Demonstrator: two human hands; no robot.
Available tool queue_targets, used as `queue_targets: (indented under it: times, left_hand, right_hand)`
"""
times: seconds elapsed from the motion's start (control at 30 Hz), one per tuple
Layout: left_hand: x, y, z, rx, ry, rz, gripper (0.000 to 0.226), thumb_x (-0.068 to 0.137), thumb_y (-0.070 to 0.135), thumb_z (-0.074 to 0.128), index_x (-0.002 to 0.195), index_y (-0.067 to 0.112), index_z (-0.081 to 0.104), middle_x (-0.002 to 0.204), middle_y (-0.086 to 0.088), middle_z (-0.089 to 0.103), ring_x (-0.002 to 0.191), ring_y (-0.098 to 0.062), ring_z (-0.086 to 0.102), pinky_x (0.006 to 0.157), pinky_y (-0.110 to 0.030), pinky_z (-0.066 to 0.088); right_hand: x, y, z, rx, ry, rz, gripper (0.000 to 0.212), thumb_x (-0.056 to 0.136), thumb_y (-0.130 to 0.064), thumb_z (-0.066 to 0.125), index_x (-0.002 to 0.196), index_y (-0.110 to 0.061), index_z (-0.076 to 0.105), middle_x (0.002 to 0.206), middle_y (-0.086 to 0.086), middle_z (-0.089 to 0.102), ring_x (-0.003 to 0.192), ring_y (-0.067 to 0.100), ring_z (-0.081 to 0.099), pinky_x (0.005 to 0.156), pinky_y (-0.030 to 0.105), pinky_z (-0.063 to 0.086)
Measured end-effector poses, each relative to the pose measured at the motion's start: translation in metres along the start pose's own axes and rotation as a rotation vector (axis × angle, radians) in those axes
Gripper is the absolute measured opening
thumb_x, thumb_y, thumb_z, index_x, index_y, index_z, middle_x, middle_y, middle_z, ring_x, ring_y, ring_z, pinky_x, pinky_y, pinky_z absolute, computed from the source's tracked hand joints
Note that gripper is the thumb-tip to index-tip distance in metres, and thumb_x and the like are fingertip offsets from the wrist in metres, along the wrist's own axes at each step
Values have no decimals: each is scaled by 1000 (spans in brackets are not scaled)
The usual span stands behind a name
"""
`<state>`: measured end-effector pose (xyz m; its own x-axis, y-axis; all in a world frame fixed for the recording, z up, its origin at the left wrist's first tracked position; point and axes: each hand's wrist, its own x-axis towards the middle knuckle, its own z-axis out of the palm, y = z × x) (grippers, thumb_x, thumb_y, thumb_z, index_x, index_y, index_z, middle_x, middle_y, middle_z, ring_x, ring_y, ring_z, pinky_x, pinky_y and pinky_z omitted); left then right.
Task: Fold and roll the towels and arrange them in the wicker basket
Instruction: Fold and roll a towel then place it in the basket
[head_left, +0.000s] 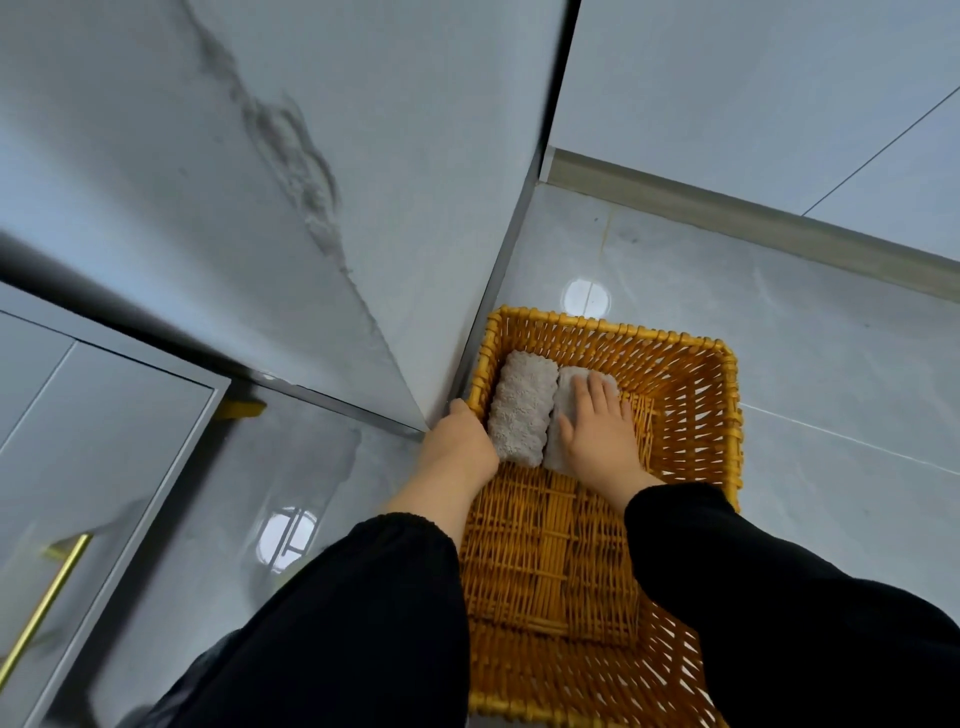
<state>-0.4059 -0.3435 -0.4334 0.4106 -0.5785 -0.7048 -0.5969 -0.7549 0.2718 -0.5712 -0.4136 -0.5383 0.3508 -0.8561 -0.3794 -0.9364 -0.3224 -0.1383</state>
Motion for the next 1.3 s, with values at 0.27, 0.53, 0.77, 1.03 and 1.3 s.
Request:
queue_targets:
  times: [0.27,0.53,0.77,1.03,1.3]
  left_hand:
    - [-28,12,-16,-76,18,123,47,92,18,47,137,12,34,127,-12,52,112,-30,53,84,-38,46]
    - [-80,44,-44,-80,53,340,55,95,16,48,146,12,29,145,-9,41,129,-25,44,105,-35,37]
    - [-157,51,-96,-66,276,547,51,96,15,47,145,15,33,148,-5,38,135,-20,36,108,-28,28]
    - [-256,-6,-160,-14,822,705,44,93,5,45,136,16,47,142,1,47,132,-15,39,105,-21,27]
    - [-326,-97,-202,-100,1064,563,51,91,6,51,141,15,41,155,-4,26,141,-19,25,110,-26,22]
  right_hand:
    - [-36,-12,-29,212,138,-32,57,100,-42,32,148,-11,27,156,10,24,145,24,19,118,38,16]
    - [-59,-10,-109,347,273,-131,53,101,-32,38,146,-6,30,154,13,27,144,24,21,118,33,13]
    - [-94,-41,-191,457,399,-265,49,101,-26,40,144,-5,32,151,14,31,141,25,24,116,33,18]
    - [-167,-105,-280,559,703,-589,45,97,-23,39,137,-4,42,143,13,41,135,24,33,113,31,24]
    - [-229,-214,-314,515,736,-960,46,92,-25,36,131,-3,48,132,13,50,123,22,41,106,30,31]
